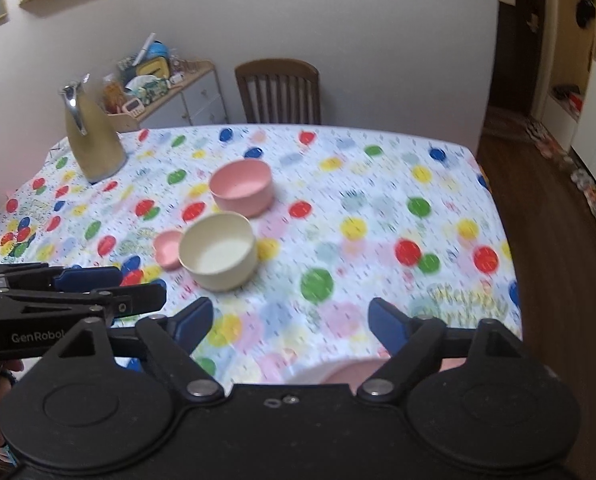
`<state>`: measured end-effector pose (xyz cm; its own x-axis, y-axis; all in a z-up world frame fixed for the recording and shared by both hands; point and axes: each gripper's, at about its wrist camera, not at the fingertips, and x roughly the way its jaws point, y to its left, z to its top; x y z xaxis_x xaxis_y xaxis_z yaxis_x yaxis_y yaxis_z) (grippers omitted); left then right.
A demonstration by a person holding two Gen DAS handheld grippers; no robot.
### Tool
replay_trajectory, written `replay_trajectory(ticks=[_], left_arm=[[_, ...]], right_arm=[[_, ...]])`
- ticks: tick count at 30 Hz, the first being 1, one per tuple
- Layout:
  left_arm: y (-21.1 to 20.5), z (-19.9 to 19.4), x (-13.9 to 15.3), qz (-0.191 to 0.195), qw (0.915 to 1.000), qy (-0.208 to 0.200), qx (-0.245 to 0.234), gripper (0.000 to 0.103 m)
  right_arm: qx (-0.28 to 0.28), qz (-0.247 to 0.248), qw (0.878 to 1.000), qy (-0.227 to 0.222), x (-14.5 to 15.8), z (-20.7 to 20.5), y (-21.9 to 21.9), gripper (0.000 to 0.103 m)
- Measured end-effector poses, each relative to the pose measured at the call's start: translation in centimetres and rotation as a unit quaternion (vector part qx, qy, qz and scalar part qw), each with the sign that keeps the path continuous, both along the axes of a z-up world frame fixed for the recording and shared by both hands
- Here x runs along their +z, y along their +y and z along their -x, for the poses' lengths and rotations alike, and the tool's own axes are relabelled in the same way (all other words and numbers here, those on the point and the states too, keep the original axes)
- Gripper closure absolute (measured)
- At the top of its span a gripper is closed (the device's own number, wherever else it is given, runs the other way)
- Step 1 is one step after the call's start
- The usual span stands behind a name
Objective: Organize plates and bowls
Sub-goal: 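Move both grippers to the rim of the cream bowl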
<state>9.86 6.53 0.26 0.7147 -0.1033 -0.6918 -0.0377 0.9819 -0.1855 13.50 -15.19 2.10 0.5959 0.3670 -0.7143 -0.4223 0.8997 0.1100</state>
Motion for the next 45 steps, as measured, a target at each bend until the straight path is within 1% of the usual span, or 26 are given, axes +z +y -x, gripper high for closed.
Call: replay_trajectory(ticks=[1,3,5,7,9,10,13,17,21,26,29,31,32,36,38,40,41,43,44,45], left_arm=[[0.3,-0.2,0.1,-0.002,1.0,-0.002,0.006,0.038],[1.0,-0.6,0.0,-0.004,0.9998,-0.006,0.018,0.033],[1.5,-1.2,-0.1,-0.007,0.9994,-0.005,0.032,0.032],[2.1,-2.0,-0.4,-0.007,0.9989,0.002,0.046,0.029],[2.6,-3.0,-0.6,-0.01,0.9983,0.004,0.058,0.024],[2.9,-3.6,-0.8,-0.011,0.9978,0.004,0.066,0.023],[3.8,-5.2,-1.5,-0.005,0.9963,0.011,0.086,0.023],[4.7,-7.6,-2.9,-0.011,0.9937,0.026,0.108,0.023],[5.3,-9.4,-4.7,-0.024,0.9909,0.038,0.127,0.023],[6.0,-11.3,-7.1,-0.014,0.9882,0.068,0.137,0.023],[6.1,-12.4,-8.7,-0.003,0.9863,0.09,0.138,0.023],[6.2,-13.0,-9.6,-0.001,0.9851,0.102,0.138,0.023],[6.3,-13.3,-10.1,0.0,0.9842,0.11,0.139,0.023],[6.5,-14.0,-11.7,0.01,0.9823,0.128,0.136,0.023],[6.6,-14.3,-12.3,0.011,0.9813,0.134,0.138,0.024],[6.6,-14.4,-12.8,0.014,0.9808,0.139,0.136,0.024],[6.6,-14.4,-12.9,0.015,0.9806,0.141,0.135,0.024],[6.6,-14.4,-13.1,0.016,0.9808,0.143,0.132,0.024],[6.6,-14.5,-13.2,0.016,0.9808,0.143,0.131,0.027],[6.6,-14.6,-13.3,0.018,0.9807,0.144,0.13,0.033]], right_arm=[[0.001,0.001,1.0,-0.005,0.0,-0.3,0.5,0.008],[0.002,0.003,1.0,-0.015,0.1,-0.9,1.4,0.004],[0.006,0.0,1.0,-0.021,0.0,-1.7,2.1,0.002],[0.011,-0.002,1.0,-0.024,-0.1,-2.6,2.8,0.001],[0.015,-0.006,1.0,-0.024,-0.1,-3.6,3.4,0.0],[0.016,-0.009,1.0,-0.023,-0.2,-4.3,3.6,0.0],[0.019,-0.016,1.0,-0.012,-0.6,-6.4,4.5,0.0],[0.022,-0.013,1.0,0.008,-1.8,-9.4,5.9,0.0],[0.027,-0.001,0.999,0.028,-3.6,-12.1,7.2,0.001],[0.026,0.004,0.997,0.067,-6.0,-15.0,8.2,0.003],[0.025,0.009,0.995,0.091,-7.5,-16.4,8.8,0.008],[0.023,0.01,0.994,0.108,-8.5,-17.2,9.0,0.015],[0.023,0.011,0.993,0.116,-8.9,-17.5,9.2,0.017],[0.03,0.019,0.99,0.135,-10.4,-18.3,10.0,0.028],[0.034,0.023,0.989,0.142,-11.0,-18.5,10.4,0.032],[0.036,0.027,0.988,0.149,-11.6,-18.9,10.8,0.041],[0.038,0.028,0.987,0.153,-11.9,-19.0,11.0,0.044],[0.04,0.028,0.986,0.16,-12.3,-19.1,11.2,0.054],[0.042,0.028,0.985,0.163,-12.6,-19.2,11.3,0.056],[0.044,0.028,0.985,0.164,-12.7,-19.2,11.4,0.059]])
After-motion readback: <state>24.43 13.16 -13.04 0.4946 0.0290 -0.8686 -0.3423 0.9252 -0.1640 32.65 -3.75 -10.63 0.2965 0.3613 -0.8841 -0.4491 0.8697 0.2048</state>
